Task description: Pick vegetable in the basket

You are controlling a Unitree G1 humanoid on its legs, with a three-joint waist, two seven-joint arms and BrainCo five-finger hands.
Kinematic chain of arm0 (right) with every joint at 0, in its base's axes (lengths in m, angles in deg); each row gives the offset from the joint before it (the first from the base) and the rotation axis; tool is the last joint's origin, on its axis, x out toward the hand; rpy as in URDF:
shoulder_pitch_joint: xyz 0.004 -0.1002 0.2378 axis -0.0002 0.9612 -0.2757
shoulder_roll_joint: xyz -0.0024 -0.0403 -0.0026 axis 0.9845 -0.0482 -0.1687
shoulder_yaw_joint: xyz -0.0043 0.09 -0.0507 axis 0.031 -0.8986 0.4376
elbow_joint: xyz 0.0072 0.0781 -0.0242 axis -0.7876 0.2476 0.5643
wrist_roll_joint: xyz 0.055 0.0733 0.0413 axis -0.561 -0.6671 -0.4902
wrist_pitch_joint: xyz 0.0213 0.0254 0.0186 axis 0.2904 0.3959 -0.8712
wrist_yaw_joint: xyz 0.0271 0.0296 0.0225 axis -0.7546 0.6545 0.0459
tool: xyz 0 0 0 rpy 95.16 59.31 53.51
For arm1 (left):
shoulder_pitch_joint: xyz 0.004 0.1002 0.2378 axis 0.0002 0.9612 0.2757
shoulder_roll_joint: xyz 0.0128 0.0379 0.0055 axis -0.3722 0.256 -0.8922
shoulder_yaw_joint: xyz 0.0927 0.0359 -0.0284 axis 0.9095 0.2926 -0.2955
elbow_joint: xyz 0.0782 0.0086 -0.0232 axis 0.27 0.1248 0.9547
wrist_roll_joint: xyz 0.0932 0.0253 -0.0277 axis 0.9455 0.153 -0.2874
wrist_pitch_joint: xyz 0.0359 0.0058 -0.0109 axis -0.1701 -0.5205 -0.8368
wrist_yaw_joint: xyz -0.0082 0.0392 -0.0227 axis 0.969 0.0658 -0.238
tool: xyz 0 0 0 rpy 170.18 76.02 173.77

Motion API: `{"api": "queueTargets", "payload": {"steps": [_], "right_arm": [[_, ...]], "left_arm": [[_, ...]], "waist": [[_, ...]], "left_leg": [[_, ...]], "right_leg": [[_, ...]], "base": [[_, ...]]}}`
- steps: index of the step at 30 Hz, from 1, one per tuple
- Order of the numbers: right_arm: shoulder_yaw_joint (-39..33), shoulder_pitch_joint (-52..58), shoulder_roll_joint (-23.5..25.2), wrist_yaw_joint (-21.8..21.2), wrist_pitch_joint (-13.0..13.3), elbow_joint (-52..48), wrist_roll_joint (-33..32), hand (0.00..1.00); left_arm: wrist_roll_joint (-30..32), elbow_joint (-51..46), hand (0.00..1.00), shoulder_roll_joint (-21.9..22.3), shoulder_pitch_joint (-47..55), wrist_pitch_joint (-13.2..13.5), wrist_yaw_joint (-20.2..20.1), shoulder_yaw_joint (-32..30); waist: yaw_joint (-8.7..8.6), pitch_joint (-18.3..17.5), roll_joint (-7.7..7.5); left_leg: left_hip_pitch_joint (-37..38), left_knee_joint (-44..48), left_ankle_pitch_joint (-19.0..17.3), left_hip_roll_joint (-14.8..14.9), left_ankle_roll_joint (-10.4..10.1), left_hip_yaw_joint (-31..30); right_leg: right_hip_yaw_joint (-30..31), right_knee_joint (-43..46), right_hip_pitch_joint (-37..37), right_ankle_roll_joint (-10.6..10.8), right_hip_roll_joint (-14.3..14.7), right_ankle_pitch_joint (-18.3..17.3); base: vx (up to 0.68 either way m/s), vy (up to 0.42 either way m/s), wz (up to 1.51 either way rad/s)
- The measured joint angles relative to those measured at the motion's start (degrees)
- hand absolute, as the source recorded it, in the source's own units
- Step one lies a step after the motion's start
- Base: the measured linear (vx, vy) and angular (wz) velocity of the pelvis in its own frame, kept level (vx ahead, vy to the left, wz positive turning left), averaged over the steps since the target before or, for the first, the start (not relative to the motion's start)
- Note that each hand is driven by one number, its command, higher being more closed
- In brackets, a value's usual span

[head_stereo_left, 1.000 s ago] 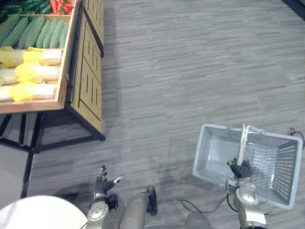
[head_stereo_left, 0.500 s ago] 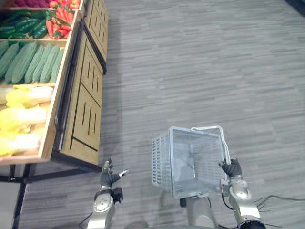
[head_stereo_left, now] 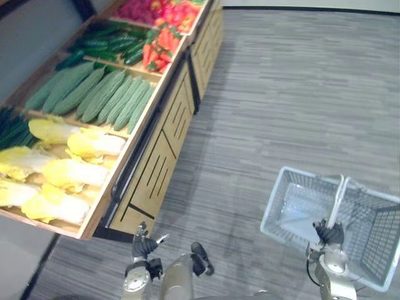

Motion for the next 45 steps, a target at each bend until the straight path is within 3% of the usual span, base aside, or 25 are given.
{"api": "queueTargets", "payload": {"steps": [1,2,4,7,9,10,11,12,13,14,17,19,21,22,23,28,34,41,45], "right_arm": [[-0.1,0.8,0.3,0.0,-0.1,0.3,0.0,1.0],[0.0,1.6,0.9,-0.4,-0.1,0.5,0.0,1.0],[0.7,1.4,1.8,-1.1,-0.1,0.7,0.0,1.0],[2.4,1.8,3.0,-1.4,-0.1,-1.1,-0.1,1.0],[2.4,3.6,3.7,-1.4,0.3,-4.5,-0.1,1.0],[2.3,5.0,4.1,-1.3,0.7,-5.9,-0.3,1.0],[2.3,7.9,4.8,-1.2,1.7,-7.0,-0.8,1.0],[2.0,8.7,4.4,-1.2,1.7,-6.7,-1.0,1.0],[2.0,9.2,4.0,-1.3,1.8,-7.5,-1.4,1.0],[2.1,9.0,3.9,-1.4,2.4,-8.7,-1.6,1.0],[2.3,9.0,5.3,-2.1,2.4,-8.9,-2.9,1.0],[2.3,9.6,6.2,-2.2,2.3,-8.9,-3.4,1.0],[2.3,10.5,6.5,-2.2,2.3,-8.0,-3.7,1.0],[2.2,10.4,6.5,-2.2,2.3,-7.6,-4.1,1.0],[2.0,10.1,6.6,-2.2,2.3,-7.0,-4.6,1.0],[0.0,10.1,8.0,-2.4,2.2,-4.4,-4.7,1.0],[-0.4,9.9,8.0,-2.9,2.2,-2.5,-4.6,1.0],[-0.3,10.4,7.8,-3.7,2.2,-2.0,-4.4,1.0],[-0.1,10.5,7.8,-3.7,2.2,-2.0,-4.1,1.0]], "left_arm": [[0.1,0.3,0.0,-0.1,0.0,-0.1,0.0,0.0],[0.2,0.4,0.0,-0.7,0.2,-0.1,0.1,0.0],[0.7,1.6,0.0,-1.4,0.2,-0.1,0.3,-0.1],[0.7,1.9,0.0,-1.3,0.2,-0.5,1.3,-0.5],[0.7,1.8,0.0,-1.1,0.7,-0.3,1.5,-0.3],[0.7,1.7,0.0,-1.2,0.7,-0.2,1.5,-0.2],[0.7,1.1,0.0,-2.2,0.7,0.2,1.6,-0.1],[0.7,1.7,0.0,-1.5,0.4,0.3,1.6,-0.1],[0.7,1.0,0.0,-0.1,1.0,0.3,1.7,-0.1],[0.7,1.0,0.0,0.4,1.1,0.3,1.7,0.0],[0.8,-0.3,0.0,1.3,0.6,0.3,1.3,0.1],[0.8,-1.0,0.0,2.2,0.6,0.3,1.1,0.1],[0.8,-1.1,0.0,2.4,0.9,0.3,0.4,0.0],[0.8,-1.2,0.0,2.4,1.1,0.3,0.4,-0.1],[0.8,-1.4,0.0,2.3,1.8,0.2,0.4,-0.5],[0.8,-0.6,0.0,1.7,3.1,0.0,0.3,-1.3],[0.8,-0.4,0.0,0.3,2.3,0.0,0.5,-2.1],[0.6,-20.7,0.0,-1.1,2.7,1.1,3.7,-5.3],[0.7,-27.2,0.0,-0.9,1.6,2.3,6.1,-5.5]], "waist": [[-0.25,0.0,0.08],[-1.28,0.0,0.14],[-1.87,0.0,0.37],[-2.4,0.1,0.5],[-2.78,0.1,0.75],[-2.82,0.0,0.5],[-2.95,-0.7,-1.68],[-2.36,-0.5,-1.32],[-1.03,-1.1,0.2],[-0.93,-1.4,1.09],[-1.57,-1.4,1.62],[-1.86,-1.2,1.38],[-1.48,-1.0,0.76],[-1.08,-1.0,0.81],[-0.82,-1.0,0.89],[-0.8,-1.6,0.28],[-1.07,-3.2,-0.02],[-1.04,-3.8,0.45],[-1.17,-3.9,0.53]], "left_leg": [[2.0,-1.4,-0.4,-0.9,-0.1,-1.5],[5.4,-3.3,-1.2,-2.2,-0.1,-4.7],[10.6,-5.7,-1.4,-2.6,-0.2,-7.7],[16.7,-8.0,-1.4,-1.6,-0.4,-12.5],[17.8,-6.8,-2.7,-0.2,-2.7,-17.2],[17.4,-5.5,-4.3,0.2,-5.2,-20.2],[17.2,-3.6,-8.2,-0.4,-9.3,-24.1],[17.4,-2.4,-8.9,0.2,-10.0,-26.2],[16.4,-0.6,-9.2,2.7,-10.6,-27.6],[14.9,0.8,-9.1,3.4,-10.8,-28.9],[12.5,0.9,-6.5,6.9,-12.5,-27.8],[11.6,1.3,-5.3,9.9,-12.1,-21.1],[11.6,1.0,-5.2,12.4,-11.9,-9.4],[11.6,0.7,-4.1,13.0,-10.4,-6.1],[11.7,-0.8,-1.8,13.5,-10.2,-2.6],[12.3,-5.7,1.2,11.1,-13.4,-0.9],[14.1,-12.9,5.1,7.8,-12.8,-1.9],[15.3,-17.3,7.5,7.7,-13.2,-4.2],[15.3,-17.9,7.7,8.0,-13.1,-4.4]], "right_leg": [[1.4,7.4,-1.9,-2.0,-1.2,3.9],[6.0,20.2,-7.3,-5.4,-2.1,2.0],[12.0,29.1,-15.5,-6.6,0.1,-3.1],[17.9,21.7,-25.7,-7.2,5.7,-7.8],[24.6,11.5,-29.0,-6.8,10.6,-7.6],[29.2,5.5,-29.6,-5.7,12.6,-6.8],[34.9,-0.6,-29.0,-4.2,13.1,0.8],[33.6,1.7,-28.7,-5.6,13.4,-0.7],[31.8,3.1,-28.3,-6.7,14.1,-2.6],[28.2,4.1,-28.3,-8.0,13.6,-4.3],[19.5,3.3,-25.7,-10.1,11.8,-5.9],[14.7,1.1,-22.5,-10.9,10.8,-5.9],[11.3,-1.6,-19.2,-11.4,9.4,-5.9],[10.3,-1.9,-18.8,-11.4,9.0,-5.9],[9.2,-2.2,-18.7,-11.3,8.5,-5.9],[8.8,-5.9,-18.0,-9.0,7.0,-3.6],[9.1,-9.8,-17.0,-8.7,7.0,-1.0],[8.6,-11.3,-15.5,-8.8,8.4,-0.9],[9.8,-11.3,-15.8,-8.8,9.3,-0.9]], "base": [[0.67,0.187,1.25],[0.54,0.082,1.03],[0.49,-0.043,0.99],[0.44,-0.148,0.95],[0.38,-0.281,1.35],[0.42,-0.445,2.15],[0.35,-0.381,2.06],[0.42,-0.441,1.77],[0.31,-0.321,1.06],[0.35,-0.382,1.15],[0.18,-0.271,1.5],[0.12,-0.252,1.56],[0.03,-0.131,1.18],[-0.03,-0.021,0.74],[-0.06,0.043,0.53],[-0.04,0.097,0.19],[0.01,0.05,0.08],[-0.03,-0.042,0.14],[-0.02,-0.041,-0.02]]}}
